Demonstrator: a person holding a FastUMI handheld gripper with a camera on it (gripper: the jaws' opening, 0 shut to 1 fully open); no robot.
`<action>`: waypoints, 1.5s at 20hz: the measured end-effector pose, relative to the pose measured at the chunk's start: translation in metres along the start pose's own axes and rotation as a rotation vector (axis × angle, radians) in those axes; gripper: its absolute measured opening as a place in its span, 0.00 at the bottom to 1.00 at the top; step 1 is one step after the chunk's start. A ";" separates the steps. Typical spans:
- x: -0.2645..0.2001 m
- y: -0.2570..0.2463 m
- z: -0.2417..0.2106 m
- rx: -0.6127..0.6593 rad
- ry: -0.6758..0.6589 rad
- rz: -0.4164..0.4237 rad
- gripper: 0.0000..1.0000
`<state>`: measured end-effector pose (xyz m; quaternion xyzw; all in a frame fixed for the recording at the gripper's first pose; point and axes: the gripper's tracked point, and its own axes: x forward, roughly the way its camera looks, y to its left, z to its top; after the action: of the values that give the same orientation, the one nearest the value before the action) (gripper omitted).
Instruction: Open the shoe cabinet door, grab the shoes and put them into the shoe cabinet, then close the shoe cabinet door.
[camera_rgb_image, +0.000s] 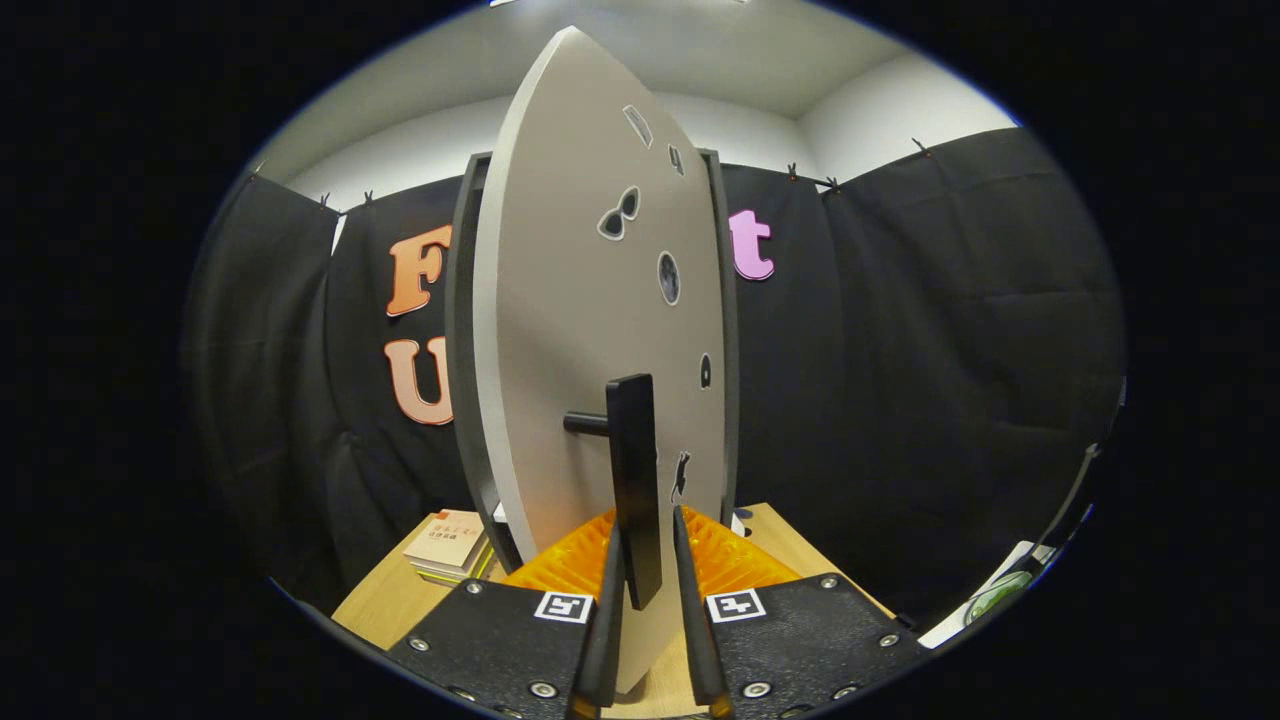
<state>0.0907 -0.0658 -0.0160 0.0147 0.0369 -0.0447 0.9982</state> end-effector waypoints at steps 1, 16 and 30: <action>-0.001 -0.004 0.000 -0.001 -0.001 -0.007 0.28; -0.016 -0.073 -0.002 0.007 -0.010 -0.075 0.28; -0.033 -0.134 -0.013 0.032 0.021 -0.150 0.24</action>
<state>0.0454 -0.1964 -0.0299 0.0281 0.0479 -0.1197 0.9913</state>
